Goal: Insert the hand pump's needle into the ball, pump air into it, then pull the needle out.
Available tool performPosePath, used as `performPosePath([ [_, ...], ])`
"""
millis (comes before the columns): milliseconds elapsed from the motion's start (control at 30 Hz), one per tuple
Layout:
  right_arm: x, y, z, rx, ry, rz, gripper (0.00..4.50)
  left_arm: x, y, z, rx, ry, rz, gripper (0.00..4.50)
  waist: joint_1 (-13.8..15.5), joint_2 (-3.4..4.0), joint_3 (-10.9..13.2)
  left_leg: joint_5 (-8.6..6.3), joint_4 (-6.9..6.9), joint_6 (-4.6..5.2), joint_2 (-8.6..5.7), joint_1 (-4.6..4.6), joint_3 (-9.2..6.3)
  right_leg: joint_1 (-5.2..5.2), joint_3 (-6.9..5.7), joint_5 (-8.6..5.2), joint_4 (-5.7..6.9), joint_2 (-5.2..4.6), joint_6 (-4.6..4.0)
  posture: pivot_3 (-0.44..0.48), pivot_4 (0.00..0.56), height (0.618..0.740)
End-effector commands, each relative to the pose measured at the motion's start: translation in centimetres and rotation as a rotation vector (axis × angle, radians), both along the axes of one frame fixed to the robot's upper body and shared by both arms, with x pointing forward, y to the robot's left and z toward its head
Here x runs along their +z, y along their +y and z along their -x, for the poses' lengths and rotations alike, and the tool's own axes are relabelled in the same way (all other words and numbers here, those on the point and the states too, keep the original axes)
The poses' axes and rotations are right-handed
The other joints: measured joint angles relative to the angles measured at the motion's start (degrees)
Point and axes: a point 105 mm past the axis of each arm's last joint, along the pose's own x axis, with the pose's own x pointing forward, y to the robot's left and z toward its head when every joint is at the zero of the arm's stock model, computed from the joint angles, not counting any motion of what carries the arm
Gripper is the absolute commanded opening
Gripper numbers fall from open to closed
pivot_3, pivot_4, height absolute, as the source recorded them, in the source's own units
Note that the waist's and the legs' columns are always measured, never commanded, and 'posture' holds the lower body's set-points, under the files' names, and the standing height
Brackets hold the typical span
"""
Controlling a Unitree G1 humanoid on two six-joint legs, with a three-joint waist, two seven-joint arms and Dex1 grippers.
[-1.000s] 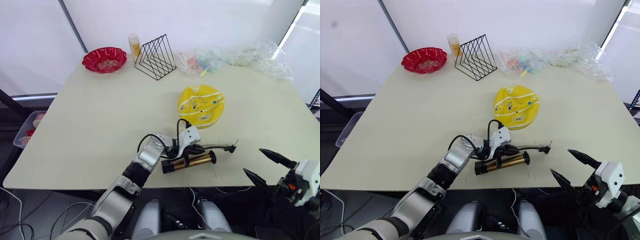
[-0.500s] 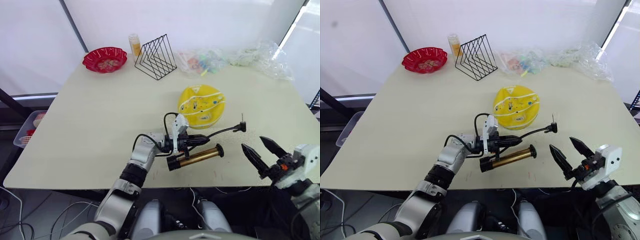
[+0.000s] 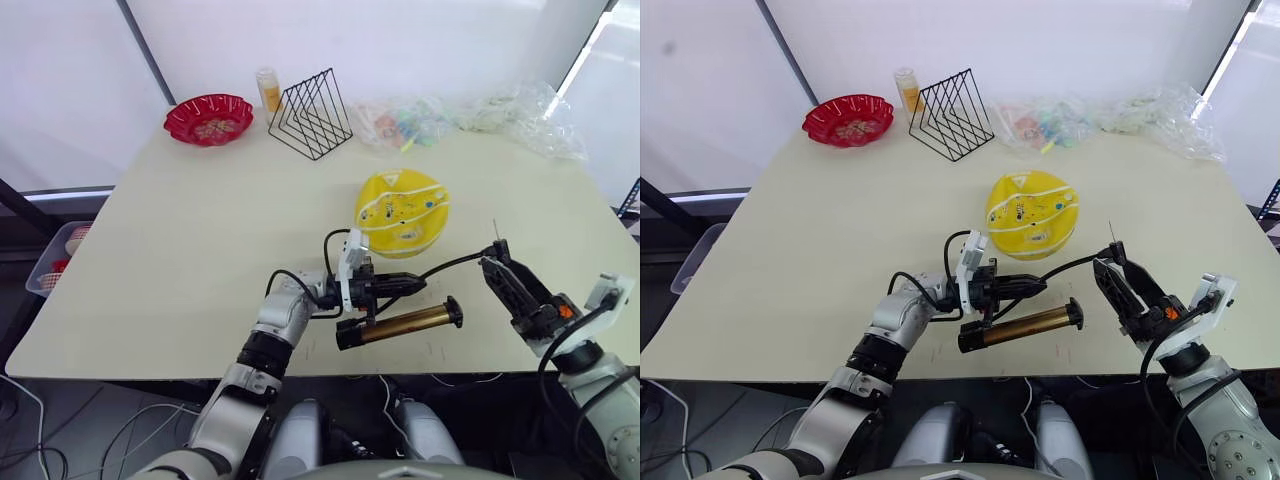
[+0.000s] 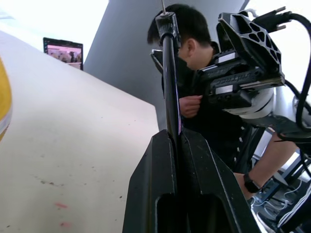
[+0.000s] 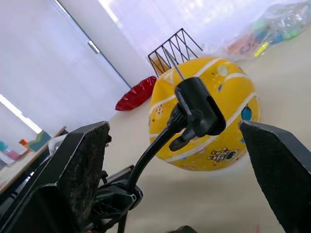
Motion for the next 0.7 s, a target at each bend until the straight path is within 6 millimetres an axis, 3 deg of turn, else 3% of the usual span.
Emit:
performPosePath([
  [33, 1.4, 0.5, 0.5, 0.046, -0.060, -0.010, 4.50, 1.3, -0.1, 0.4, -0.024, -0.036, 0.043, 0.04, 0.00, 0.00, 0.00, 0.00, 0.00, 0.00, 0.00, 0.00, 0.00, 0.00, 0.00, 0.00, 0.00, 0.00, 0.00, 0.000, 0.150, 0.740],
  [633, 1.4, 0.8, 0.8, 0.105, -0.068, -0.023, 4.50, 0.2, 0.2, 0.7, -0.041, -0.021, 0.008, 0.04, 0.00, 0.00, 0.00, 0.00, 0.00, 0.00, 0.00, 0.00, -0.01, 0.00, 0.00, -0.08, 0.00, 0.00, -0.13, 0.000, 0.150, 0.740],
  [700, 1.4, 0.7, 0.9, 0.105, -0.066, -0.026, 3.95, 0.0, 0.3, 0.8, -0.045, -0.019, 0.000, 0.00, 0.00, 0.00, 0.00, 0.00, 0.00, 0.00, 0.00, 0.00, -0.01, 0.00, 0.00, -0.10, 0.00, 0.00, -0.15, 0.000, 0.150, 0.740],
])
